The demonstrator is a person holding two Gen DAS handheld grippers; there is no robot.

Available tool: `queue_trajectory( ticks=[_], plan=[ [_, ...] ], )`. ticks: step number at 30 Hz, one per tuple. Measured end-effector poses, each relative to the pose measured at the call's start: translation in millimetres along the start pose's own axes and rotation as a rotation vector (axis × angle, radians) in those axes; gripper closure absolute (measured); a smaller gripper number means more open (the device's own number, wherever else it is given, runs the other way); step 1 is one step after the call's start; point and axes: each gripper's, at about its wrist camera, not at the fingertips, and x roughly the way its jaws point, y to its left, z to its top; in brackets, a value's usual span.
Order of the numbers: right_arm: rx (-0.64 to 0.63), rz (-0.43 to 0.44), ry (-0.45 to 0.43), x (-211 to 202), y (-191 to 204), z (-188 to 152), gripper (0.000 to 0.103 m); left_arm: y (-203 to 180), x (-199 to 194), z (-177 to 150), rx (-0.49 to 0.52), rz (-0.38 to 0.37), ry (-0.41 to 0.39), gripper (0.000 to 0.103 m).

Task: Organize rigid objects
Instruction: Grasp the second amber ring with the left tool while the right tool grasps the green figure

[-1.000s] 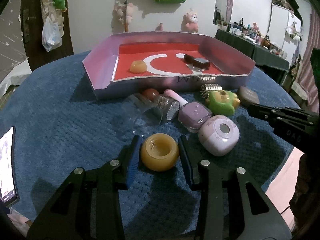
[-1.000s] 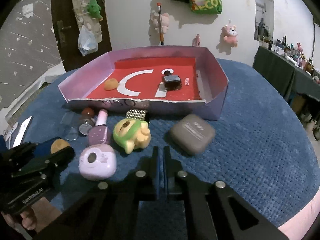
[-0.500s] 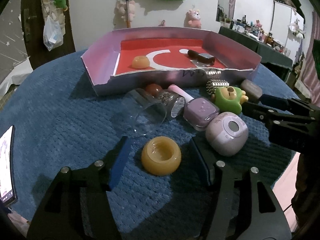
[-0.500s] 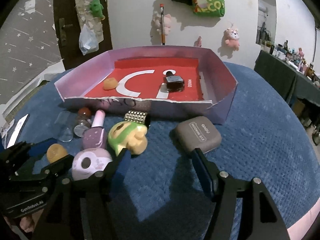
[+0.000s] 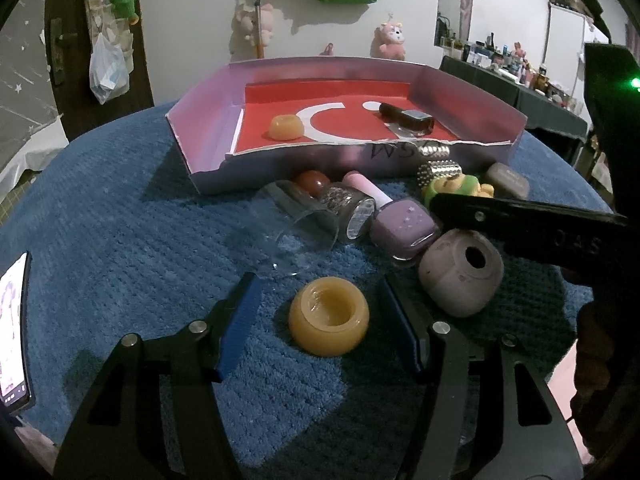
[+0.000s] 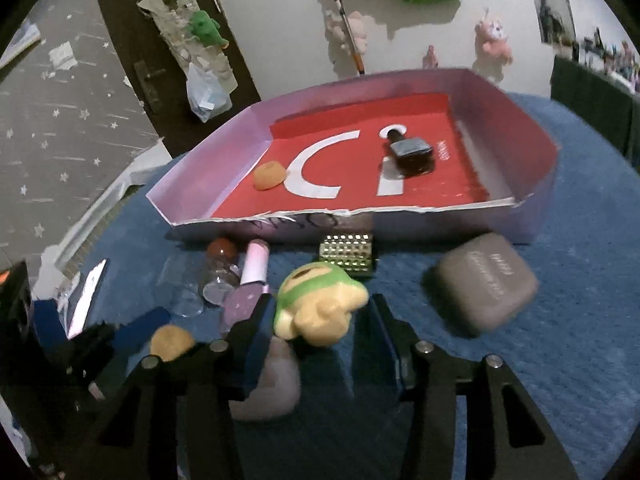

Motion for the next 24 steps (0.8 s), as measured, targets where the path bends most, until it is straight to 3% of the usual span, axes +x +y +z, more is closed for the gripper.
queue_trajectory(
  ticks=[2, 4, 5, 24],
  plan=[
    [-0.001, -0.004, -0.005, 3, 2, 0, 0.055, 1, 0, 0, 0.000, -0.004, 0.000, 0.045],
    [0.004, -0.002, -0.003, 2, 2, 0, 0.055, 2, -1, 1, 0.000, -0.007, -0.004, 0.066],
    [0.004, -0.003, -0.003, 1, 1, 0, 0.055, 1, -2, 1, 0.004, -0.004, -0.005, 0.068],
    [-0.036, 0.017, -0.076, -38, 14, 8, 0.056, 10, -21, 16, -0.027, -0.059, -0.044, 0.068]
  ],
)
